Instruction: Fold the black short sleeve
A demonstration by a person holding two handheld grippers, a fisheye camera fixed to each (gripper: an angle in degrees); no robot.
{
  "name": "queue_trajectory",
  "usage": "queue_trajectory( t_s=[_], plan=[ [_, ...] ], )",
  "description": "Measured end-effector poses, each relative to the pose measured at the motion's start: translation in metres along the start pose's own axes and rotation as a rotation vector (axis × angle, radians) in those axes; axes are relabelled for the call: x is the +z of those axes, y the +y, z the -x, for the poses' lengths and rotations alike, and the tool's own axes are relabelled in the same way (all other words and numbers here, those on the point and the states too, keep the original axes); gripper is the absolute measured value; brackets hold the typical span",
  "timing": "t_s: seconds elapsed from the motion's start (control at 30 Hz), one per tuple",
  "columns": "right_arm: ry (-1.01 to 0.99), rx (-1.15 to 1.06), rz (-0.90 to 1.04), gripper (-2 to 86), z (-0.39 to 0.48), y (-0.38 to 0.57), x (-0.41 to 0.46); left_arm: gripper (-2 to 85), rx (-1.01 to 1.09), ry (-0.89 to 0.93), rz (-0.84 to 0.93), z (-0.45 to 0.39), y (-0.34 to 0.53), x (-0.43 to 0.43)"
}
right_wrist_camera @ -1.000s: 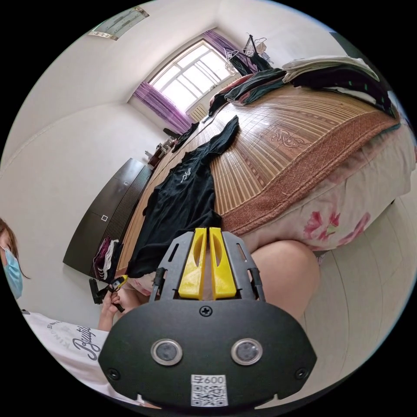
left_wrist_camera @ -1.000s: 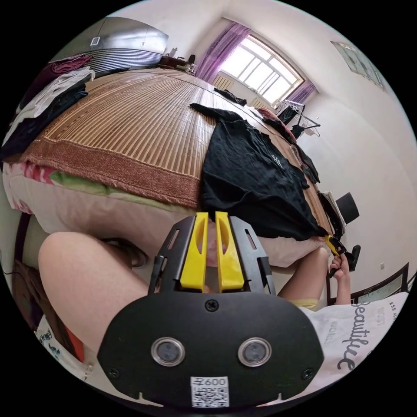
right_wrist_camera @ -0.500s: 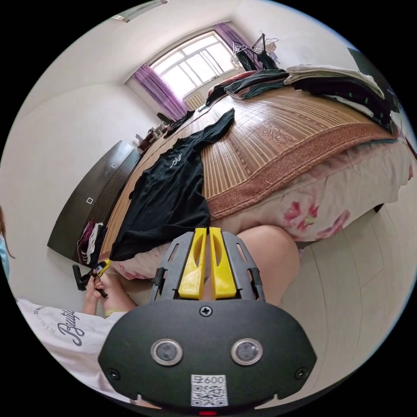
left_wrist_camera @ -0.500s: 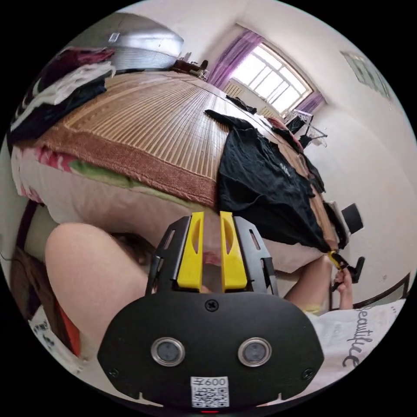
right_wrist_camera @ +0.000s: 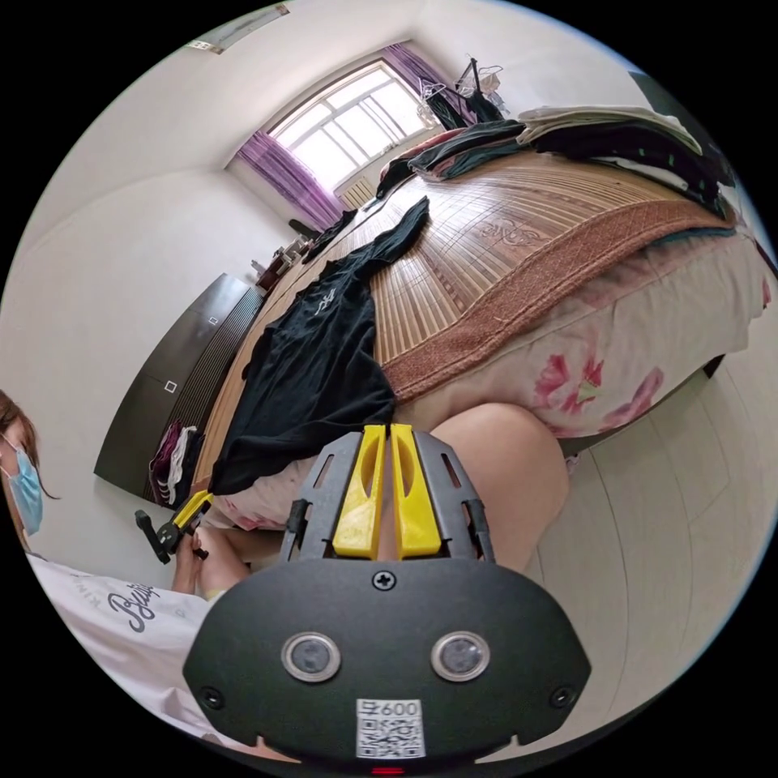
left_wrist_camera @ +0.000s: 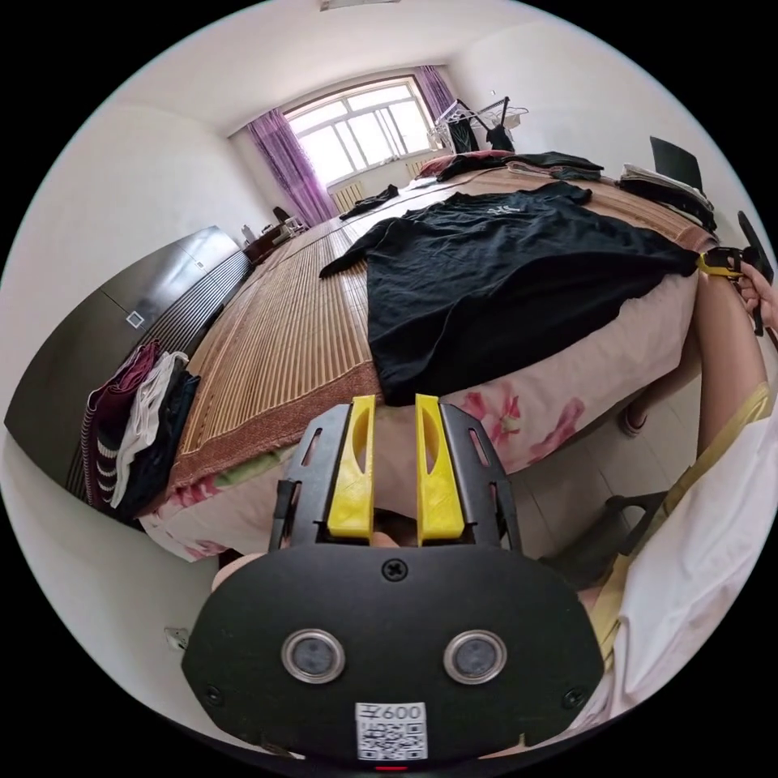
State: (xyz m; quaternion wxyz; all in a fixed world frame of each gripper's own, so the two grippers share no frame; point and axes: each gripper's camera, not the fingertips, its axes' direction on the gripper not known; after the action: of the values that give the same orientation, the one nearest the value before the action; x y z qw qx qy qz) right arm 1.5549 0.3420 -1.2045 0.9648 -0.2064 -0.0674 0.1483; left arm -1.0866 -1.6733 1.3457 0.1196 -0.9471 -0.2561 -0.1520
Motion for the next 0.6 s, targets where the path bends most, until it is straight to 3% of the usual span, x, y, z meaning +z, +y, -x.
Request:
queue_trajectory(
  t_s=[0.6],
  plan=[
    [0.063,-0.023,0.042,-0.9,0.050,0.082,-0.004,1.2,0.026,-0.046,-0.065,-0.081,-0.042,-0.015]
  ],
)
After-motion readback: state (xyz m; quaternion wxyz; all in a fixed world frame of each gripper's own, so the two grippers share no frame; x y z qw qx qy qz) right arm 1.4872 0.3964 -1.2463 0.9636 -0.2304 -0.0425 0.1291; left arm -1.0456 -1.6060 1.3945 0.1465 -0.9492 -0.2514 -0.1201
